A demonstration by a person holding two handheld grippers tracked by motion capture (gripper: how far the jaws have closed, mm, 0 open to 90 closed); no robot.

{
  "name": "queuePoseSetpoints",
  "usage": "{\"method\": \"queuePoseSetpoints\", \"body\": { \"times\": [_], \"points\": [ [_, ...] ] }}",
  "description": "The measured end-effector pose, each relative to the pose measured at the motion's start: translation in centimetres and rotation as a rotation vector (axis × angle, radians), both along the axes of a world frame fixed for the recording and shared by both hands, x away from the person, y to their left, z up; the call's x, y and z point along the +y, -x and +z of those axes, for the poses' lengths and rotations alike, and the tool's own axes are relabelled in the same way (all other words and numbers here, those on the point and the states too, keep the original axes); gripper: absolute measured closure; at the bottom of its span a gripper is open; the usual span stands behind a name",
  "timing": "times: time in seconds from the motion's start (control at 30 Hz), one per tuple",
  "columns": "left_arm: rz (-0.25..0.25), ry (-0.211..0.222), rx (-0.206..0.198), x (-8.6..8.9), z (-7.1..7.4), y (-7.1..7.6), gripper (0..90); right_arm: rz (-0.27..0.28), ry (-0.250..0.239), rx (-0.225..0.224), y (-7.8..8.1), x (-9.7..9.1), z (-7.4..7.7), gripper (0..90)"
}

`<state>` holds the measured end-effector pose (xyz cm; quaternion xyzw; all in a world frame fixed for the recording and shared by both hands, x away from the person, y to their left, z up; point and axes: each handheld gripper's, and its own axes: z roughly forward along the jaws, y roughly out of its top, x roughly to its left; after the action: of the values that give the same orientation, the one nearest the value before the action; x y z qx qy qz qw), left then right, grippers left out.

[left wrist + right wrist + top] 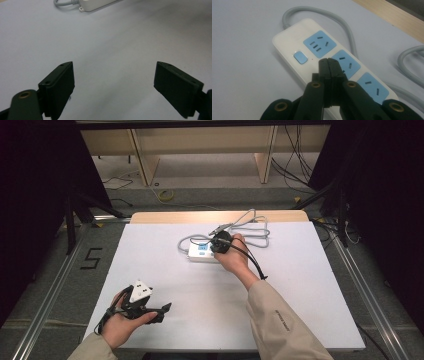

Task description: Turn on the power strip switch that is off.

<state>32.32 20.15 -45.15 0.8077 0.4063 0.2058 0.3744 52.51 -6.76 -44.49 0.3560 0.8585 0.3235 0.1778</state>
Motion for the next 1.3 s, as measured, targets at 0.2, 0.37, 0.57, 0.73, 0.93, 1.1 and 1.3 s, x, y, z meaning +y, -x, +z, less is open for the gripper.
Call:
{"method": "queuePoseSetpoints", "body": {
  "times": [0.2,0.37,0.57,0.73,0.93,1.1,1.3],
  "points": [
    [0.000,0.000,-0.003,-0.04,-0.02,-0.02,16.5,-0.002,0.003,0.008,0.00,0.14,-0.13,90.0],
    [-0.001,-0.001,-0.002,-0.05,-0.03,-0.02,16.5,-0.003,0.002,0.015,-0.09,0.20,-0.28,90.0],
    [-0.003,-0.002,0.001,-0.05,-0.02,0.00,16.6,-0.006,0.006,0.020,-0.23,0.21,-0.35,90.0],
    [-0.003,-0.002,0.001,-0.05,-0.03,0.00,16.6,-0.007,0.010,0.026,-0.29,0.31,-0.44,90.0],
    [-0.004,-0.002,0.001,-0.05,-0.01,0.00,16.6,-0.003,0.015,0.031,-0.41,0.37,-0.55,90.0],
    [-0.004,-0.002,0.001,-0.05,-0.01,0.01,16.6,0.003,0.023,0.036,-0.39,0.52,-0.71,90.0],
    [-0.004,-0.001,0.002,-0.05,-0.04,-0.01,16.6,0.004,0.031,0.035,-0.51,0.53,-0.72,90.0]
  ]
}}
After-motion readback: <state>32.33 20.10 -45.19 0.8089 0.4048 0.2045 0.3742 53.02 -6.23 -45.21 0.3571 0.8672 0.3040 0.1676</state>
